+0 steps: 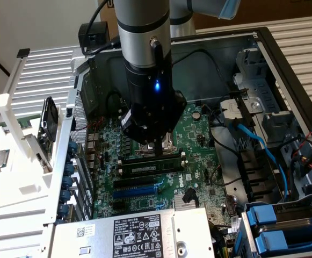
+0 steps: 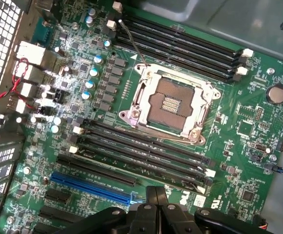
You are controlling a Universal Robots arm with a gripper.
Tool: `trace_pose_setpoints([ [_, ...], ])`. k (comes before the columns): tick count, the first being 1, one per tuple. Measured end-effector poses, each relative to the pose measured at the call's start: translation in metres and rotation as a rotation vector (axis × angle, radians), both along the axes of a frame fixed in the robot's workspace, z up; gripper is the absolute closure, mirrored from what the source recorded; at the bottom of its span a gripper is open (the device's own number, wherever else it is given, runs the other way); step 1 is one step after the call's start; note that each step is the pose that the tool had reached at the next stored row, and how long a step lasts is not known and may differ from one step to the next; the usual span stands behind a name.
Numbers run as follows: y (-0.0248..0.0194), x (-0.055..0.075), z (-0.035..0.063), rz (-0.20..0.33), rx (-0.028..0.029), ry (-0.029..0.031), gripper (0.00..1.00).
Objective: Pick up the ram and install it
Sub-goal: 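Press down the ram until it locks into place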
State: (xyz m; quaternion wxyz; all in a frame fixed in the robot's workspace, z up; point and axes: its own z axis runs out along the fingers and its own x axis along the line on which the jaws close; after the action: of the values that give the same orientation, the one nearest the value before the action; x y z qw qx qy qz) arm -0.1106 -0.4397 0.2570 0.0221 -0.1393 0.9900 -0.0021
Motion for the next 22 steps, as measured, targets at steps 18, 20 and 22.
trace_pose_setpoints([
  [18,0.0000,0.0000,0.0000,-0.196,0.0001,0.0000,0.89],
  [20,0.0000,0.0001,0.0000,-0.199,0.0006,0.0000,0.89],
  [22,-0.0001,0.0001,0.0000,-0.199,0.0007,0.0000,0.89],
])
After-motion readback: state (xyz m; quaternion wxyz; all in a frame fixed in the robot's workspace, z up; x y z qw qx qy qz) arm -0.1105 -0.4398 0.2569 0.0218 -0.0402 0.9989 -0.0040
